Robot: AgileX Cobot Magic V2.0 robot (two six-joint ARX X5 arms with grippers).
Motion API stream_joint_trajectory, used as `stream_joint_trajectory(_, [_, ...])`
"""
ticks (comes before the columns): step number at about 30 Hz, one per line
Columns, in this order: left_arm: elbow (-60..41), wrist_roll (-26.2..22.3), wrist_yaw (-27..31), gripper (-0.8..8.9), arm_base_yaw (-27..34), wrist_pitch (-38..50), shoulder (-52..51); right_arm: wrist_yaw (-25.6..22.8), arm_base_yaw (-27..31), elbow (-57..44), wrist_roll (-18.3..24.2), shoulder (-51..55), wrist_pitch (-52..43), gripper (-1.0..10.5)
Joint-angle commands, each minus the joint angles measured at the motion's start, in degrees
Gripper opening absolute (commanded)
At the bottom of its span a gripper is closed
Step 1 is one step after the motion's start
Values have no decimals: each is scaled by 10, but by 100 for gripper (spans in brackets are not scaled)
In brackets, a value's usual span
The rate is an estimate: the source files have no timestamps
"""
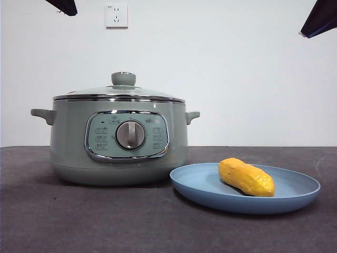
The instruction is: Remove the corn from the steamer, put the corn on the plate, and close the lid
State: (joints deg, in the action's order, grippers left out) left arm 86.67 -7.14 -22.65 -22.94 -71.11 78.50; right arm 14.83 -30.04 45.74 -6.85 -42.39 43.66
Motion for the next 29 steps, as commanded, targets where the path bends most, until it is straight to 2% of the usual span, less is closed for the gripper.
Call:
stream_joint_trajectory(1, [0, -8, 0, -4, 1, 12, 0, -2, -1, -4, -2, 1, -2, 1])
stream_joint_trajectory(10, [0, -2, 1, -4, 1, 114, 0, -2, -1, -4, -2, 1, -3, 1])
stream_joint_trajectory(13, [0, -2, 16, -4, 26, 196, -17, -1, -1, -4, -2, 1, -2, 1])
stream_joint_trajectory(17, [-1, -27, 16, -4, 57, 291, -73, -2, -1, -4, -2, 1, -2, 1])
stream_joint_trajectory(20, [-3, -50, 16, -4, 95, 319, -128, -2, -1, -4, -2, 1, -2, 1])
stream_joint_trajectory(23, [-31, -51, 16, -4, 152, 347, -191, -2, -1, -4, -2, 1, -2, 1])
stream_joint_trajectory(27, [-129, -52, 17, -4, 225, 413, -289, -2, -1, -4, -2, 1, -2, 1])
stream_joint_trajectory(29, [-204, -51, 35, -4, 255, 465, -346, -2, -1, -4, -2, 1, -2, 1])
